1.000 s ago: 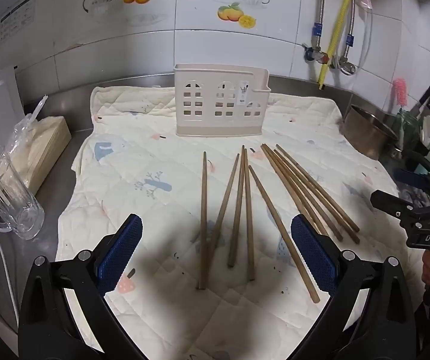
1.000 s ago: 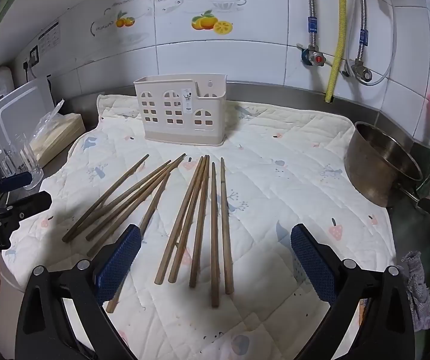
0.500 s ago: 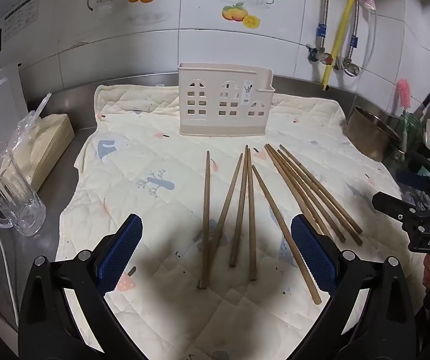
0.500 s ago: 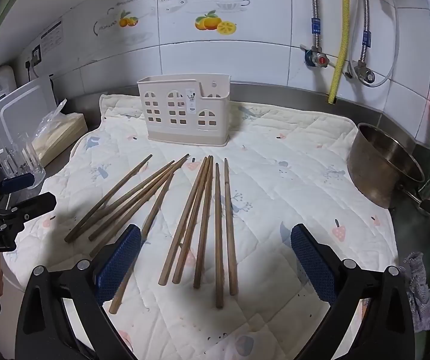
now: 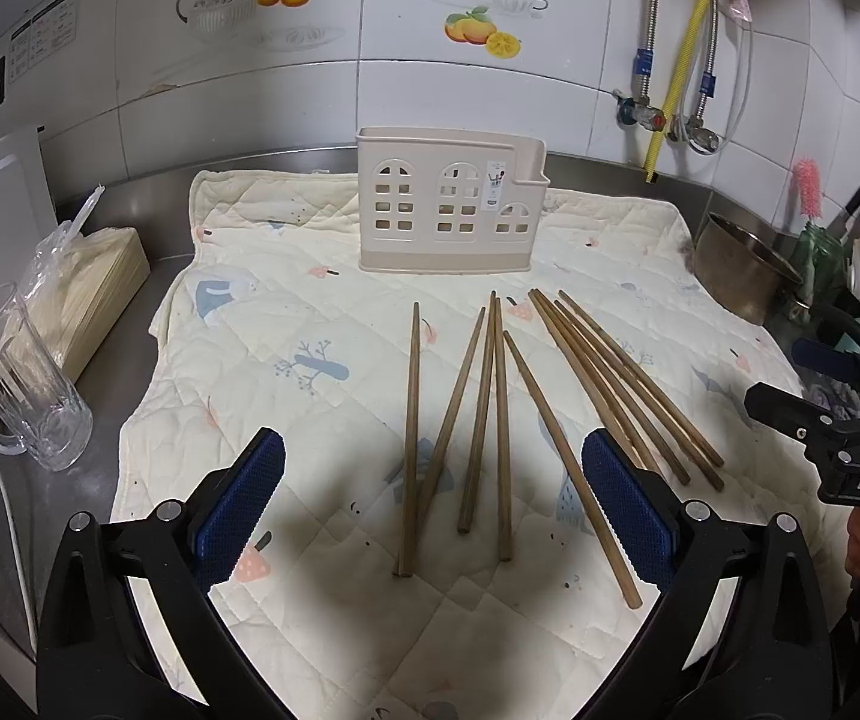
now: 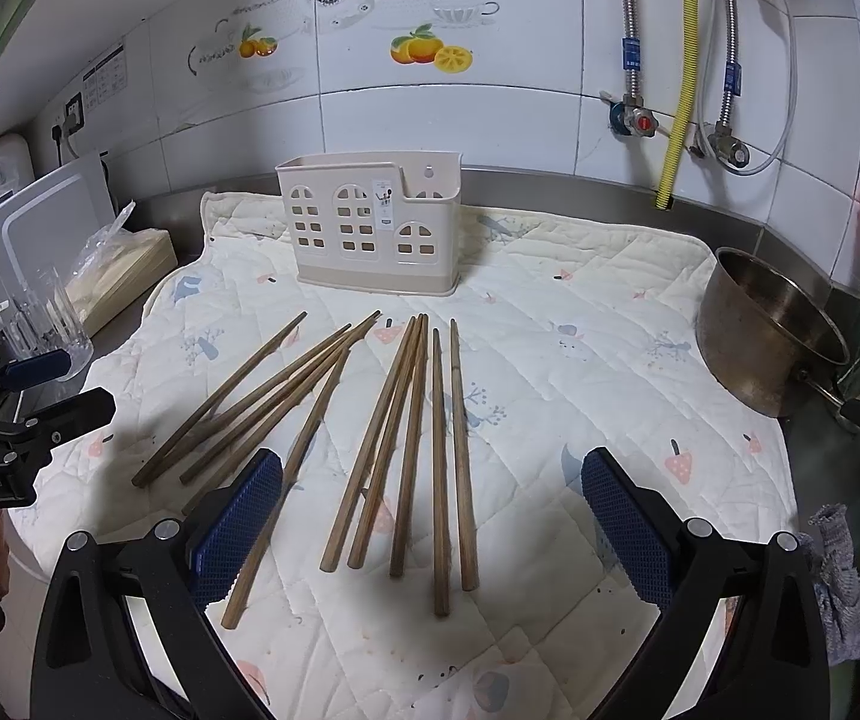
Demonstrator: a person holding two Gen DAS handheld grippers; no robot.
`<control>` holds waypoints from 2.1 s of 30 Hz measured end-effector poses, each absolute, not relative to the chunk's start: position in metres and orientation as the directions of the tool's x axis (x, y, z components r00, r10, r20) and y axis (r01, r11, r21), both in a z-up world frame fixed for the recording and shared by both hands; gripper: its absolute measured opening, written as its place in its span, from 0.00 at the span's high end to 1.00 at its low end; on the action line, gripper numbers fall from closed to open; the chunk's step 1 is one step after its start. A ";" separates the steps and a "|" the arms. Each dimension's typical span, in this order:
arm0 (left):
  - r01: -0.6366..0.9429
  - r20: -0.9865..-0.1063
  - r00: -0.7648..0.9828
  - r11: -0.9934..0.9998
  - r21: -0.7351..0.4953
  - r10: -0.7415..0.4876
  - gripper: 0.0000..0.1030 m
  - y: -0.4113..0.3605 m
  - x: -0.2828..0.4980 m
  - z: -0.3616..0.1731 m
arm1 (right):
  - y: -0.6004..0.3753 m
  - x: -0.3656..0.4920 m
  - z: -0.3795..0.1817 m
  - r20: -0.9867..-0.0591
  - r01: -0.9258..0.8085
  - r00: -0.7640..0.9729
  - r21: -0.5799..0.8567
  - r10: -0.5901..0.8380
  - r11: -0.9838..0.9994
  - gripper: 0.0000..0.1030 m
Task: Organize utensils
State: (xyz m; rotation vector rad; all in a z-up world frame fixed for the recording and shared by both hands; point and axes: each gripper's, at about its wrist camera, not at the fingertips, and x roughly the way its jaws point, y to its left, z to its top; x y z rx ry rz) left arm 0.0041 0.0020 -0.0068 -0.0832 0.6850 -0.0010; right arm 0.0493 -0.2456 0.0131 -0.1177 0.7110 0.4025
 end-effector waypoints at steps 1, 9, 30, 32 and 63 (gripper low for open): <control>-0.027 -0.633 0.774 0.997 -0.077 -0.028 0.05 0.003 0.005 -0.007 | -0.245 0.049 0.013 -0.656 -0.399 0.684 0.030 0.319 0.917 0.06; -0.029 -0.631 0.775 0.997 -0.073 -0.024 0.05 -0.002 0.001 -0.006 | -0.244 0.048 0.013 -0.654 -0.401 0.684 0.032 0.323 0.915 0.06; -0.037 -0.632 0.775 0.996 -0.079 -0.021 0.05 0.001 0.002 -0.006 | -0.242 0.047 0.013 -0.648 -0.404 0.685 0.042 0.333 0.914 0.06; -0.039 -0.631 0.775 0.996 -0.081 -0.021 0.05 0.001 0.002 -0.006 | -0.243 0.047 0.013 -0.647 -0.403 0.685 0.045 0.334 0.914 0.06; -0.045 -0.614 0.789 0.994 -0.096 -0.024 0.06 0.003 0.001 -0.006 | -0.248 0.049 0.009 -0.646 -0.402 0.681 0.064 0.345 0.913 0.06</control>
